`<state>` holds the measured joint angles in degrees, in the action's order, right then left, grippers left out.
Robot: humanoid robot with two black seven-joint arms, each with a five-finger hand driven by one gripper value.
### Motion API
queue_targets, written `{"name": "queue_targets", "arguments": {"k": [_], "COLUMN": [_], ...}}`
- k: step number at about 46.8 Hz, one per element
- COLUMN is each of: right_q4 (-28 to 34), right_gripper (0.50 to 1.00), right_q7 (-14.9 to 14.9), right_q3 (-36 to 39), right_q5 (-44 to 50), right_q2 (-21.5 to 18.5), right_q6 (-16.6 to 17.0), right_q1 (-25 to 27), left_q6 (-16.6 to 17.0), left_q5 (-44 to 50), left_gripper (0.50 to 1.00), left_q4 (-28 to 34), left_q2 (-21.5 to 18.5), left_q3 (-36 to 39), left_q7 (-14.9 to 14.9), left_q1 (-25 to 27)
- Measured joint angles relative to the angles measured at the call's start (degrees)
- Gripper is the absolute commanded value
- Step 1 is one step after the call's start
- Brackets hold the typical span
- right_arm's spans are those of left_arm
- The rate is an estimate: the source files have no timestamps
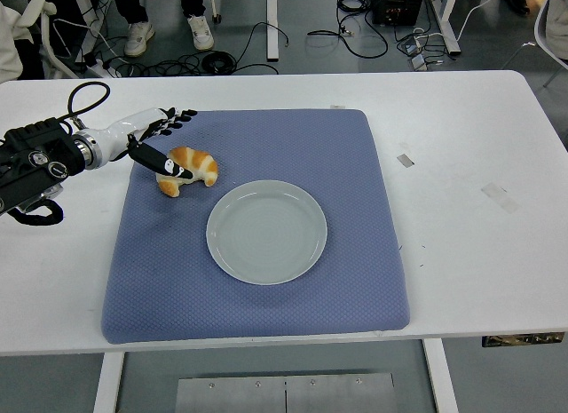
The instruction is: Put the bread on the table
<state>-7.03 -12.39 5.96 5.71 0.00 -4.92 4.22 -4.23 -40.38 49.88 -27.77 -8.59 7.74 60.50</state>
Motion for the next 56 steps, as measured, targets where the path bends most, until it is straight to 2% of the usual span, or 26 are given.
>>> {"name": "queue_targets", "arguments": {"k": [6,18,27,31,38,56], "right_q4": [0.0,0.0,0.0,0.0,0.0,0.0], "right_gripper": [1.0,1.0,1.0,1.0,1.0,1.0], "right_q7": [0.0,0.0,0.0,0.0,0.0,0.0], "right_q3": [0.0,0.0,0.0,0.0,0.0,0.0], "right_q5": [0.0,0.0,0.0,0.0,0.0,0.0], "right_q2": [0.0,0.0,0.0,0.0,0.0,0.0], "right_q6": [0.0,0.0,0.0,0.0,0.0,0.0], "right_q1": [0.0,0.0,0.0,0.0,0.0,0.0], "left_q6": [-1.2,-3.7,-6.0,-6.3,-6.3,-5.8], "left_q5": [4.9,7.4,19.1,24.0,25.9,28.4], "left_gripper": [0.981,0.981,0.981,0.981,0.981,0.981], "left_q4": [0.8,0.9,0.5,0.4,0.1,-0.1], "left_q2": [-1.1,-1.5,-1.5,-1.5,-1.5,-0.7], "left_q3": [-1.5,-4.5,-8.7,-9.7,-10.4,-24.7], "left_q7": [0.0,-0.2,-0.4,-0.3,0.1,0.0], "left_q1": [0.1,0.8,0.2,0.0,-0.9,-6.7]}}
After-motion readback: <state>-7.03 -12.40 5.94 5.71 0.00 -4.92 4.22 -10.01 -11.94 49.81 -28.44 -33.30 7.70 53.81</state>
